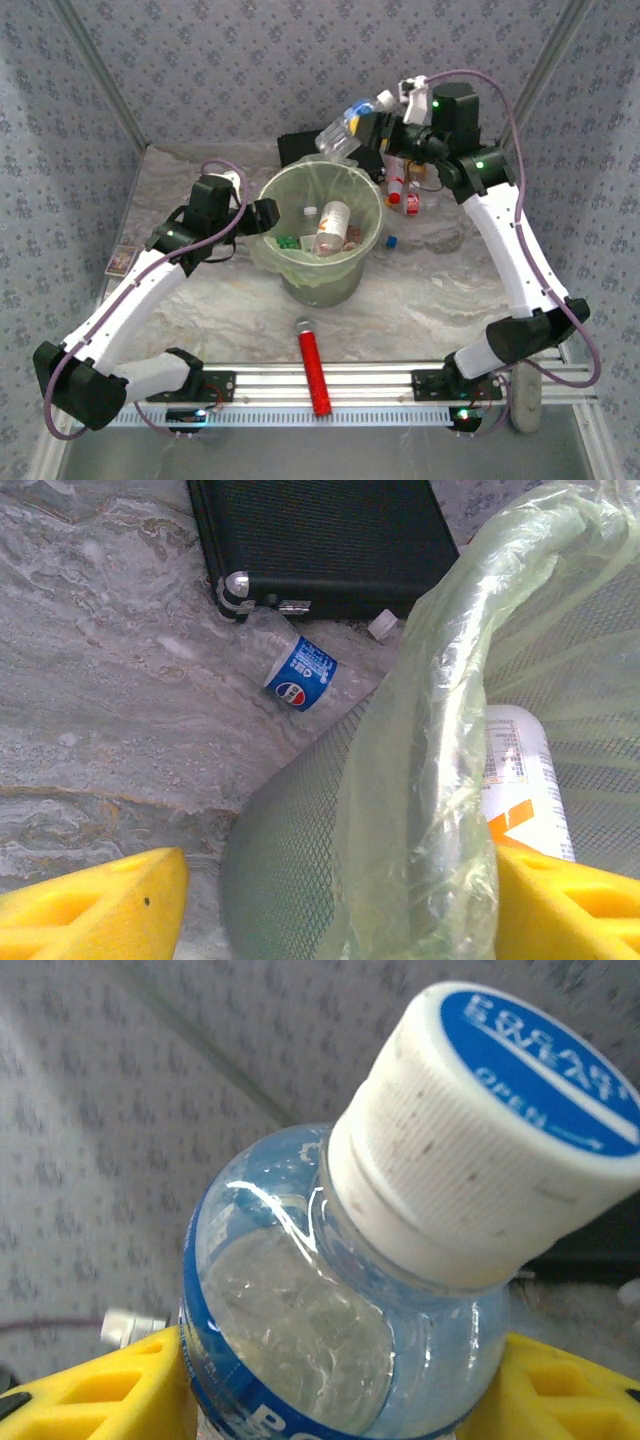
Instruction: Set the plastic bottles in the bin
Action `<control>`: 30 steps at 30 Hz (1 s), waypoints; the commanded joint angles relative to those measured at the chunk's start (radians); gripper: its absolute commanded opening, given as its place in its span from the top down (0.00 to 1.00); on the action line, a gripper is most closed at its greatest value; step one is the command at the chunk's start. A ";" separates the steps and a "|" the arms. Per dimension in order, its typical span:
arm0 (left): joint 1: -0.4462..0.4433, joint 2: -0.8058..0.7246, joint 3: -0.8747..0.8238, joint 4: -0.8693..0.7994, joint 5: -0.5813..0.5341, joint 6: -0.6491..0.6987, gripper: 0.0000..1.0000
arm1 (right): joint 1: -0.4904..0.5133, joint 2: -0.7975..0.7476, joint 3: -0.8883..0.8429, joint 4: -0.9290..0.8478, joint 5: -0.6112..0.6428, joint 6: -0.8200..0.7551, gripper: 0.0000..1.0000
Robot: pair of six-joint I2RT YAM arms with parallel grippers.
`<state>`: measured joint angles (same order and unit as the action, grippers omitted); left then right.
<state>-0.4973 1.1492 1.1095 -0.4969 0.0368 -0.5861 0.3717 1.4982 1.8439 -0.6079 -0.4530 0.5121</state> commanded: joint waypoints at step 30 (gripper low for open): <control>0.005 -0.005 -0.014 -0.013 -0.004 0.015 0.24 | 0.322 0.333 0.244 -0.753 0.486 -0.387 0.27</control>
<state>-0.4973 1.1473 1.1030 -0.4728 0.0368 -0.5880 0.6949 1.8122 2.0800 -1.3121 0.0372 0.1406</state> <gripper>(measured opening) 0.759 0.712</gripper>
